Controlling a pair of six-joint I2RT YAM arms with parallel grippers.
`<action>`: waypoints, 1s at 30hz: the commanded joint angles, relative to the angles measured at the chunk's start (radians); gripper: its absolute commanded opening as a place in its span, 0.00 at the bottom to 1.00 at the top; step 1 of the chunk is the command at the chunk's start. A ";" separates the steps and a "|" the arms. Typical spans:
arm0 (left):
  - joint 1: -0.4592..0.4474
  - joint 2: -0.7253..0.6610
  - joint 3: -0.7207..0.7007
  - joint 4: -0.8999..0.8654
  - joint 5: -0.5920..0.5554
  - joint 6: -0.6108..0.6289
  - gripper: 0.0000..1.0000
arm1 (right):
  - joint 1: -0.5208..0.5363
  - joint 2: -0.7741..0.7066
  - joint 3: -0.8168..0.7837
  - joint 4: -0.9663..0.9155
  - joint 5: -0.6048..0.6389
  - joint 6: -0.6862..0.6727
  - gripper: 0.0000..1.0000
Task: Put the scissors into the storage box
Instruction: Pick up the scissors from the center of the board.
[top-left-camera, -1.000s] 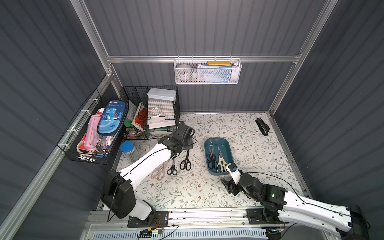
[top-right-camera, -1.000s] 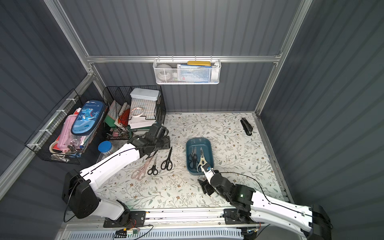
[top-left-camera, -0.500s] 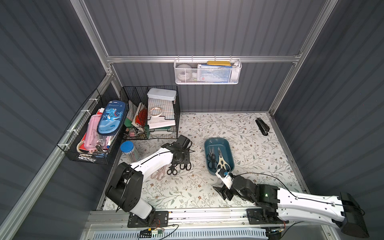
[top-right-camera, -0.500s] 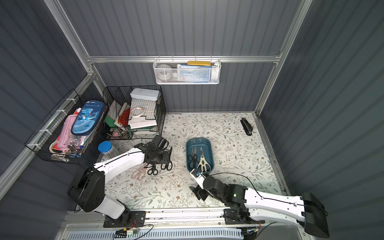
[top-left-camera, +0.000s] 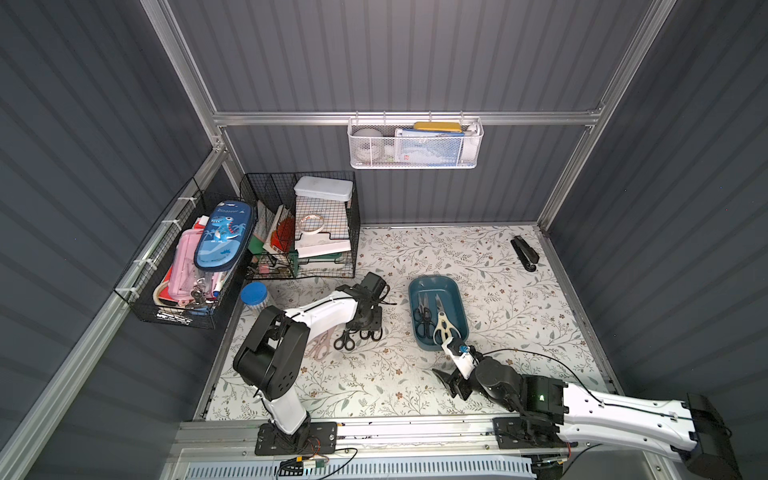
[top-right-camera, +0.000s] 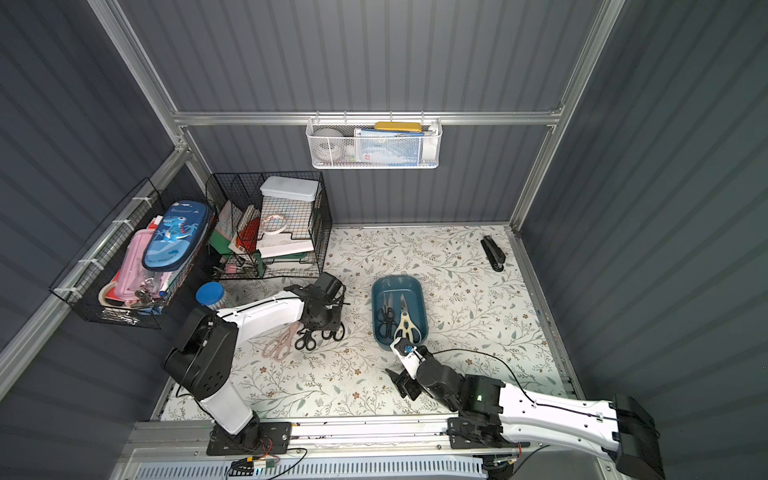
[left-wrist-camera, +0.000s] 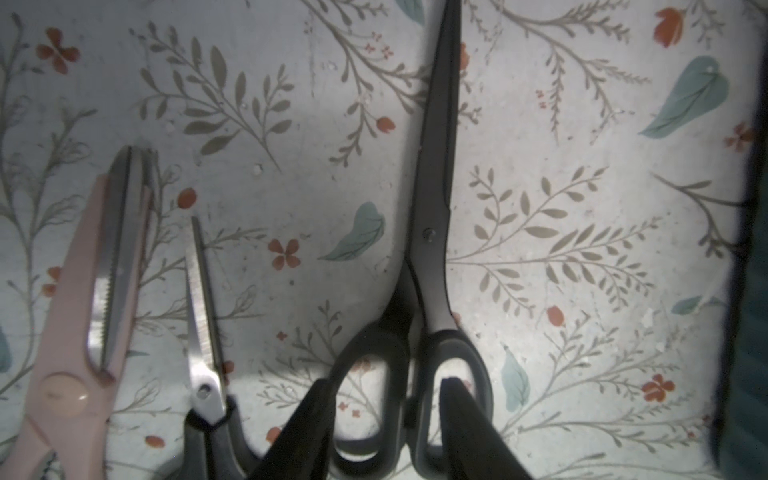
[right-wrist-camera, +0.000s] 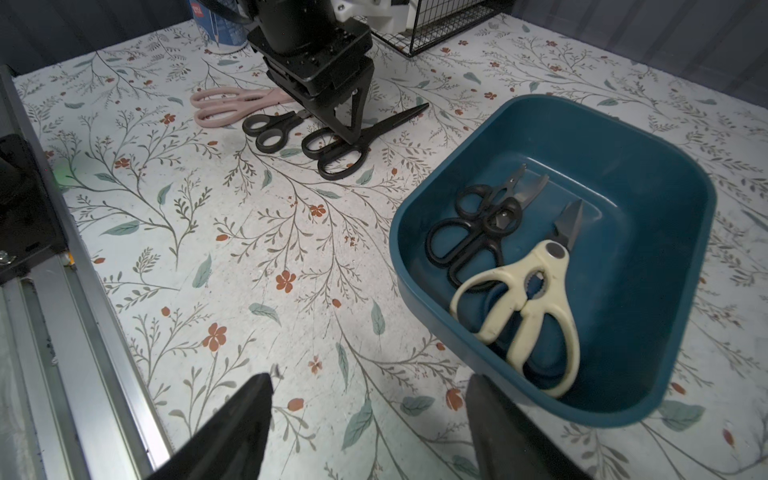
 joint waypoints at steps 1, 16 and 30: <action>0.003 0.009 0.003 0.002 -0.026 0.013 0.46 | 0.005 0.015 0.034 -0.006 0.029 0.006 0.78; -0.024 0.088 0.042 -0.006 -0.009 0.014 0.41 | 0.004 -0.038 0.013 0.002 0.076 0.012 0.78; -0.067 0.037 0.086 -0.065 -0.026 -0.052 0.44 | 0.005 0.007 0.022 0.018 0.080 0.011 0.78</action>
